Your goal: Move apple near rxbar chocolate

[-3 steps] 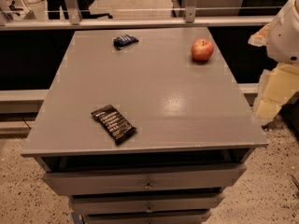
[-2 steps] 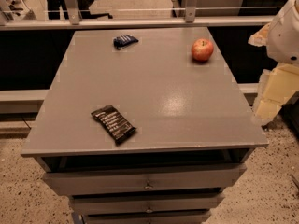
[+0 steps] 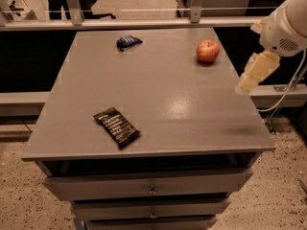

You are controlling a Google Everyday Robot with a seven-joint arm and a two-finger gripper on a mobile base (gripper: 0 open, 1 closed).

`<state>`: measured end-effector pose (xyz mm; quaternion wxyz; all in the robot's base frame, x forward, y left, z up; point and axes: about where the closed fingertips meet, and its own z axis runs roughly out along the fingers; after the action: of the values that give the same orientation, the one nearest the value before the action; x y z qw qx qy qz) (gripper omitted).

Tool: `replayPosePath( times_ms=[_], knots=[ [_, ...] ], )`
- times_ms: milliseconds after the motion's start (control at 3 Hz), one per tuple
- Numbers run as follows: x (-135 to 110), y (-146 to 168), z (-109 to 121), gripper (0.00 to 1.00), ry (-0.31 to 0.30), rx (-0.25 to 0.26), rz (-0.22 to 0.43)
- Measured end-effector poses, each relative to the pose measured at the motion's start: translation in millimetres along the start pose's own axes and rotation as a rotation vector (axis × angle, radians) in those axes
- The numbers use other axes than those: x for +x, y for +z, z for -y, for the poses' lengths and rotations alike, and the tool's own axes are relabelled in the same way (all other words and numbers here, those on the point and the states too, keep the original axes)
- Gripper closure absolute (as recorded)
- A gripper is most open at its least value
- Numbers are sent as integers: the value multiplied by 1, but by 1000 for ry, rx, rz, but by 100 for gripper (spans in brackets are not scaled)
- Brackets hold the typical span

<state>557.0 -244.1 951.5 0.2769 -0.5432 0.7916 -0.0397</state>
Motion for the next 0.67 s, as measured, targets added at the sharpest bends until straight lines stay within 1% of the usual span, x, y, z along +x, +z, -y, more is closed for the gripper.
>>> replayPosePath(
  times_ms=[333,667],
  knots=[
    [1,48,69,0,81,87,95],
    [-2,85,117,0,167,124,181]
  ],
)
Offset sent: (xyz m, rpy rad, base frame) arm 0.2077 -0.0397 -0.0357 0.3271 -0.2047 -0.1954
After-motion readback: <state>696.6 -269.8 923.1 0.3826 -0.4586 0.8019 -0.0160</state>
